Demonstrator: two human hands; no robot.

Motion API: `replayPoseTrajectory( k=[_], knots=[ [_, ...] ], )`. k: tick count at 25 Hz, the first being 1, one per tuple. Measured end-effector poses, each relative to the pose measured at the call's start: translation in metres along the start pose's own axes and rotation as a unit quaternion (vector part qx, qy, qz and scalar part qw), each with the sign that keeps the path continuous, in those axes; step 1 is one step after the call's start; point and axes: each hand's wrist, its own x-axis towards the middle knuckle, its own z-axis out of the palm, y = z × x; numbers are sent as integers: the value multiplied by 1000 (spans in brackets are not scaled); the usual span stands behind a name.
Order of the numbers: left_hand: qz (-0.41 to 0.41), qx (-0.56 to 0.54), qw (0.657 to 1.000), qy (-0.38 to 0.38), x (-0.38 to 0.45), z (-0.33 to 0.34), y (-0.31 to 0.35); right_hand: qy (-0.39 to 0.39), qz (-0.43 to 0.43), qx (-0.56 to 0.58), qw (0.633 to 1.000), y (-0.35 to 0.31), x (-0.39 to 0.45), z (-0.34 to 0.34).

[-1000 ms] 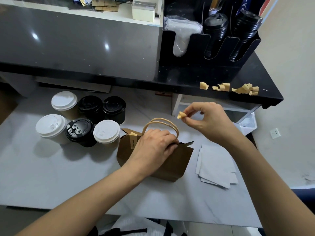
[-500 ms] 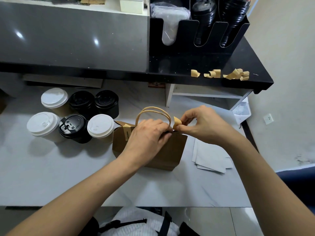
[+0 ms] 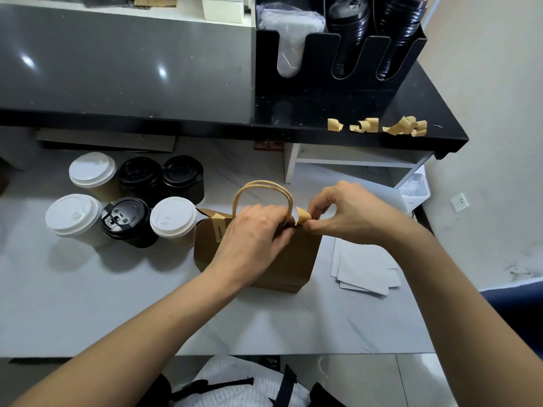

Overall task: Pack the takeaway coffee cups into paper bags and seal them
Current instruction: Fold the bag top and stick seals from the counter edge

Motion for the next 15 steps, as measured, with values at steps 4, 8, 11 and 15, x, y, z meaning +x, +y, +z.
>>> replayPoseTrajectory(
  k=[4,8,11,15],
  knots=[
    [9,7,1000,-7,1,1,1,4,-6,11,1000,1,-5,2],
    [3,-1,1000,-19,3,-2,1,40,-36,68,996,6,-12,12],
    [6,-1,1000,-23,3,-2,2,89,-75,91,989,12,-20,23],
    [2,-2,1000,-26,3,-2,2,148,-115,60,981,20,-29,40]
  ],
)
